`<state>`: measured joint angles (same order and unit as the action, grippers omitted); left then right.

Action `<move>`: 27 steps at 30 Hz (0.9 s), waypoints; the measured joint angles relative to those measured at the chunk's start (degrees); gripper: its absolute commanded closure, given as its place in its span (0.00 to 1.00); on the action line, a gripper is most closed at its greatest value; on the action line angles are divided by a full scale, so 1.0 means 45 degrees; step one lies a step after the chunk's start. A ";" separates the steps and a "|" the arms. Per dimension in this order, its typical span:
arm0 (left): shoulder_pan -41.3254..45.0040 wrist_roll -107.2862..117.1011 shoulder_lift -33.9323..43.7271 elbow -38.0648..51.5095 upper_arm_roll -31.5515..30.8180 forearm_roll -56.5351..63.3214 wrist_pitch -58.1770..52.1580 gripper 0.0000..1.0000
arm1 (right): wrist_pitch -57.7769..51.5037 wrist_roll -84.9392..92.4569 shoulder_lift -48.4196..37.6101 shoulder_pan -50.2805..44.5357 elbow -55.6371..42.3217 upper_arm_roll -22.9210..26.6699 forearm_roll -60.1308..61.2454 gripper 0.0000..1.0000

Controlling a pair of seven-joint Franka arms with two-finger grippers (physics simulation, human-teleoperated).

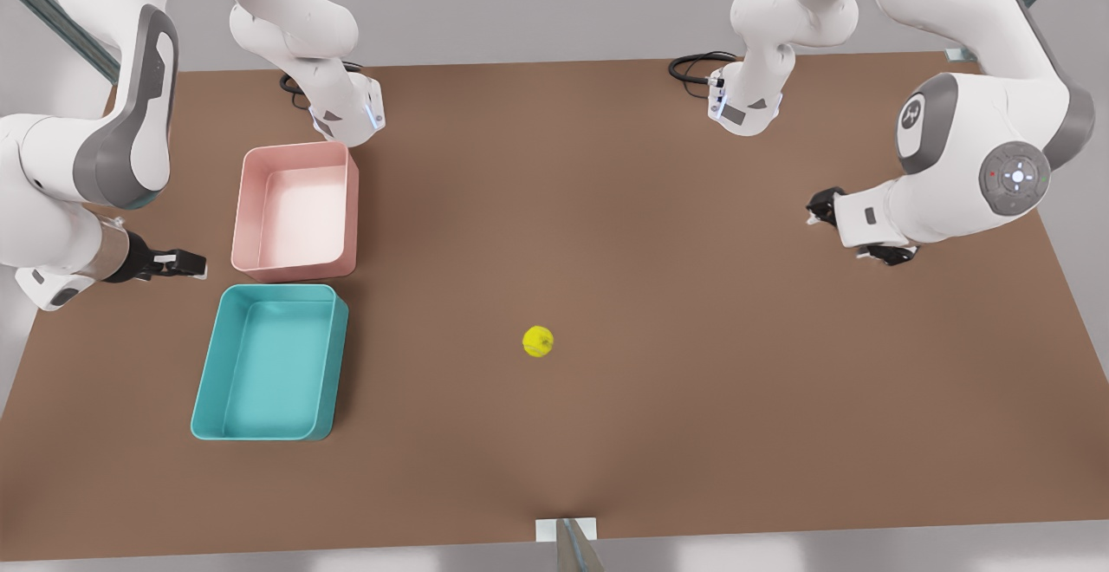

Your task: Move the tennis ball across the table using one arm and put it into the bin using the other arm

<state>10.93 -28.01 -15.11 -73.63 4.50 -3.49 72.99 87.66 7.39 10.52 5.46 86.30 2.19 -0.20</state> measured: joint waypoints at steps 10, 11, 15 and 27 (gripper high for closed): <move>-0.0378 0.4156 -0.0048 -0.0011 -0.0004 0.0042 -0.0728 0.00 | 0.2209 -0.2136 0.6231 -0.4697 -0.3733 -0.0137 0.1395 0.00; -0.0378 0.4458 -0.0059 -0.0011 -0.0004 0.0043 -0.0748 0.00 | 0.2801 -0.2637 0.6695 -0.5155 -0.3800 -0.0140 0.1455 0.00; -0.0474 0.5511 -0.0085 -0.0011 0.0002 0.0046 -0.0749 0.00 | 0.4747 -0.4495 0.7656 -0.6503 -0.3738 -0.0136 0.1669 0.00; -0.0574 0.7571 -0.0153 -0.0048 0.0001 0.0047 -0.0627 0.00 | 0.7518 -0.8529 0.9615 -0.8559 -0.4842 -0.0135 0.1809 0.00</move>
<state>8.35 6.06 -15.80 -73.84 4.50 -3.28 70.17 121.49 -30.99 53.79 -33.05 64.51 1.58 7.94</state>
